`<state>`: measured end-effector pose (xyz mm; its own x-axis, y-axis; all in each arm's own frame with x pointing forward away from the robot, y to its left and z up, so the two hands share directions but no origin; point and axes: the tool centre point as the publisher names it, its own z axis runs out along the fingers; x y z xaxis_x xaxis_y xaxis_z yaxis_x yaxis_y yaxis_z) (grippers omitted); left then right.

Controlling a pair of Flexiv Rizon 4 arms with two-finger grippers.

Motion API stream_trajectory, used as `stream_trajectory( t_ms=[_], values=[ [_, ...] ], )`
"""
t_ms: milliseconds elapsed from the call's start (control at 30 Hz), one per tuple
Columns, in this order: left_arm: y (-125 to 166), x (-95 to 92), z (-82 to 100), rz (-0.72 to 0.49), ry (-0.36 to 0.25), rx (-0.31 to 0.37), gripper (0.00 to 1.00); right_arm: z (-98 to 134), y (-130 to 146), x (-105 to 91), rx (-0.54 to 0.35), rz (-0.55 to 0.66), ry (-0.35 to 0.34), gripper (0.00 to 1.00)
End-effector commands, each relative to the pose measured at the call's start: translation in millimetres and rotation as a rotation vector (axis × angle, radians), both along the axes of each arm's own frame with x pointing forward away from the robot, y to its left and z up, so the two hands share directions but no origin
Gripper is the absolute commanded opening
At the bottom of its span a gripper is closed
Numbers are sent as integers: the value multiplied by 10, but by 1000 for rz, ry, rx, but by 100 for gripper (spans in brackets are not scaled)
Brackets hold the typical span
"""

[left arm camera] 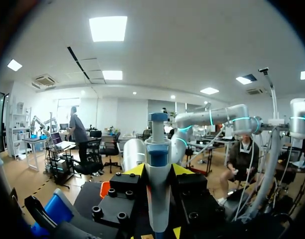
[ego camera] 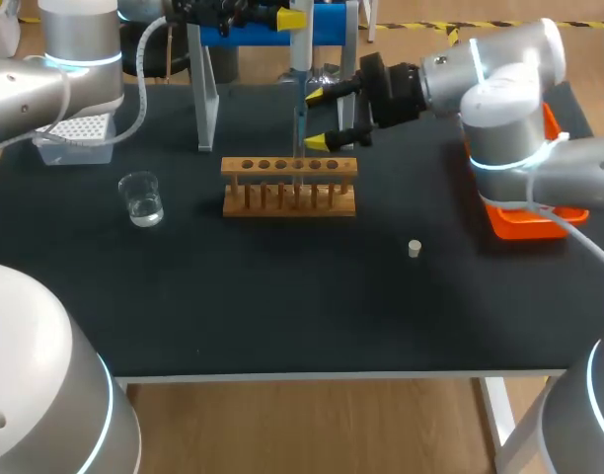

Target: Invert the test tube, pick up the pipette, mount the tip to pipette, aspirate from beaker and dispense into the tube, eject the tip, return the pipette, and cap with the stopper.

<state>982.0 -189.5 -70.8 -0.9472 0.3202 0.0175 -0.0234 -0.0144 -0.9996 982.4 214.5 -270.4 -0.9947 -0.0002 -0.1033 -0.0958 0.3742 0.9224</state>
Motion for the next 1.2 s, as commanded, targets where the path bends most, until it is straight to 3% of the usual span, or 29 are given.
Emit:
stream_trajectory(
  t_ms=[33, 433, 1200],
  values=[
    [7, 31, 6, -8, 0, 2, 0, -80, 122, 86, -7, 6, 10, 100],
    [7, 31, 6, -8, 0, 2, 0, -238, 337, 75, -62, -13, -33, 100],
    [7, 31, 6, -8, 0, 2, 0, -394, 367, 99, -108, -111, -8, 100]
  ],
)
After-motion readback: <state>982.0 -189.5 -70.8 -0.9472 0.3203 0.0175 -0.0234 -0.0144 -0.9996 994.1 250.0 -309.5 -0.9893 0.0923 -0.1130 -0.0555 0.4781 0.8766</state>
